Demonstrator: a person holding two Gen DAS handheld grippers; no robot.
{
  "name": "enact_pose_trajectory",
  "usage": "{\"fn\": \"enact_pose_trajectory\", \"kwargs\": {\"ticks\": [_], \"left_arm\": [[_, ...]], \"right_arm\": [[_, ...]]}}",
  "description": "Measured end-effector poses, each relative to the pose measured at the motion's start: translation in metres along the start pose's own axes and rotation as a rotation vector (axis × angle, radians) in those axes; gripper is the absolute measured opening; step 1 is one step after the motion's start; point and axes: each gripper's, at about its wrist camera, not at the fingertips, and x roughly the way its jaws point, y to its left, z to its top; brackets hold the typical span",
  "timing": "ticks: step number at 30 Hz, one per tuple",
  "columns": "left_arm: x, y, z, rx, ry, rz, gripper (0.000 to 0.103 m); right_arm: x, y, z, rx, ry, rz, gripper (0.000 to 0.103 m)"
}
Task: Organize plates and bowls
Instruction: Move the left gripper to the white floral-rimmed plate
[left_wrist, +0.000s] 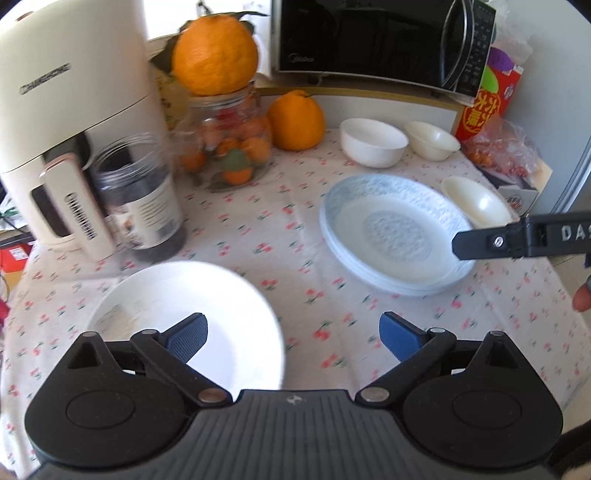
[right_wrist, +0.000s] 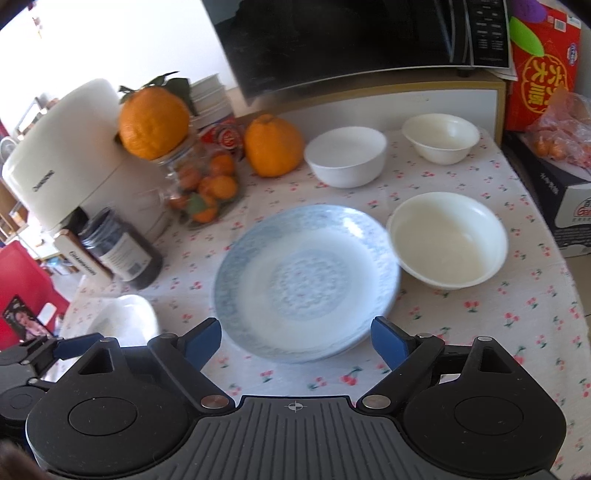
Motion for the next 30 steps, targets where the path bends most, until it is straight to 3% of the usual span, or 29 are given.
{"fn": "enact_pose_trajectory", "kwargs": {"ticks": [19, 30], "left_arm": [[-0.011, 0.067, -0.037, -0.017, 0.045, 0.14, 0.102], [-0.008, 0.102, -0.042, -0.059, 0.037, 0.204, 0.102]], "right_arm": [[0.034, 0.097, -0.04, -0.213, 0.09, 0.057, 0.091], [0.058, 0.126, -0.042, -0.223, 0.104, 0.057, 0.091]]}}
